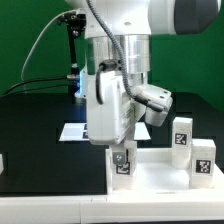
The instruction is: Assemble square table
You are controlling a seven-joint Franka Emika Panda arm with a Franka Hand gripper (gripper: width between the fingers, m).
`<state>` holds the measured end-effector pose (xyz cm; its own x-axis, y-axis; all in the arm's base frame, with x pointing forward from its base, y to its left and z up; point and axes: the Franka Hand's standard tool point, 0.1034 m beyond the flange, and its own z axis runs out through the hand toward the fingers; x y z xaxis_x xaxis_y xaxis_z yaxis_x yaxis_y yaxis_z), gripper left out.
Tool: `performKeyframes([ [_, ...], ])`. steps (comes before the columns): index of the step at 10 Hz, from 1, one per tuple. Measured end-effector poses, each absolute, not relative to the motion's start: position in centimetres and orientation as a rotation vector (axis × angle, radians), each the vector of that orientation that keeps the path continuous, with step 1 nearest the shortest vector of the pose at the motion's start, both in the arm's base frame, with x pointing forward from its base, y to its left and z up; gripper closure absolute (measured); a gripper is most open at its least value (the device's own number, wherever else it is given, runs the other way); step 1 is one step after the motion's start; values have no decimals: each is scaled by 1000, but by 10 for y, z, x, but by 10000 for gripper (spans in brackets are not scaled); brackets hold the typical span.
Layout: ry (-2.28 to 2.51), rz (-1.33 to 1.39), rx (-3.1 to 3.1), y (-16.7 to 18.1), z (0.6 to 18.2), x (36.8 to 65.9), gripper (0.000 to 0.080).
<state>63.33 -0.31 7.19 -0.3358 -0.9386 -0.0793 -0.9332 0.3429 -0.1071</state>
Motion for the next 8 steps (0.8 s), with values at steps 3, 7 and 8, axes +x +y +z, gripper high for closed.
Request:
performKeyframes([
  [3,2528,-55,-1650,-5,71,632,512],
  [7,2227,-93,-1991,-4,95,637,204],
  [8,2204,-105,-1975,-7,117,637,166],
])
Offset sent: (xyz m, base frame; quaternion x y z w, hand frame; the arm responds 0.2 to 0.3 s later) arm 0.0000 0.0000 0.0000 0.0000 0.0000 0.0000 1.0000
